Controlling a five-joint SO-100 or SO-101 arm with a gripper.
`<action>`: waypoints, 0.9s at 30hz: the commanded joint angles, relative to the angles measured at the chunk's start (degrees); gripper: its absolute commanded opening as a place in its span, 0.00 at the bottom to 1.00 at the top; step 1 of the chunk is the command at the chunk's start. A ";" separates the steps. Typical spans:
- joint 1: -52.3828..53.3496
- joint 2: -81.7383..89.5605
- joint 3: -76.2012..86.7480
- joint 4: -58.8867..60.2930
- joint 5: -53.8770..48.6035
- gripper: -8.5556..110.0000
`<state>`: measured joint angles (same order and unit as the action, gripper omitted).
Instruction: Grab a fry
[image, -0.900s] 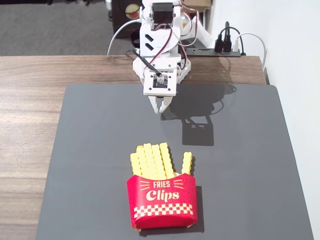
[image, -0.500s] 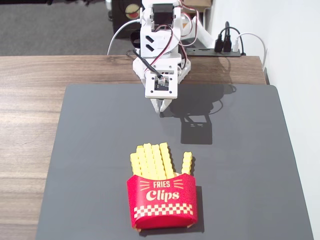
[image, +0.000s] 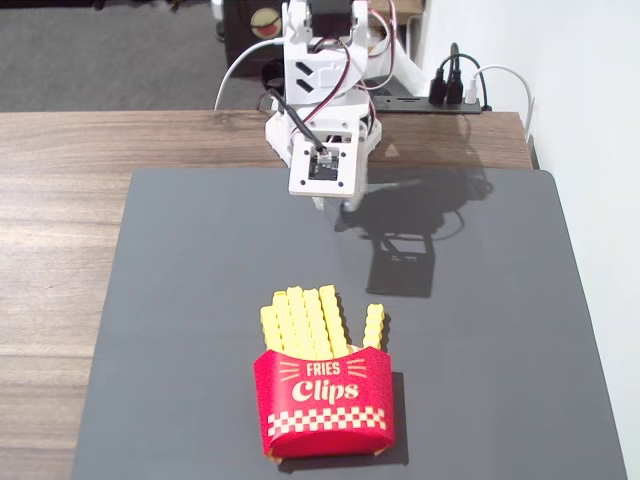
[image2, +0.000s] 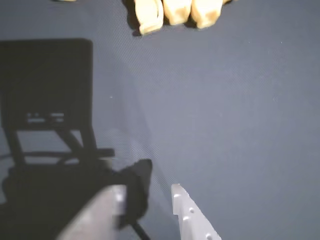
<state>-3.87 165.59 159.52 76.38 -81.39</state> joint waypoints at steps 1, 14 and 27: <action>-0.88 -4.83 -5.80 0.18 0.26 0.29; -1.41 -29.88 -21.09 -10.72 0.26 0.35; -6.50 -53.17 -32.17 -23.64 3.60 0.34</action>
<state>-9.49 114.43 130.61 54.84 -78.13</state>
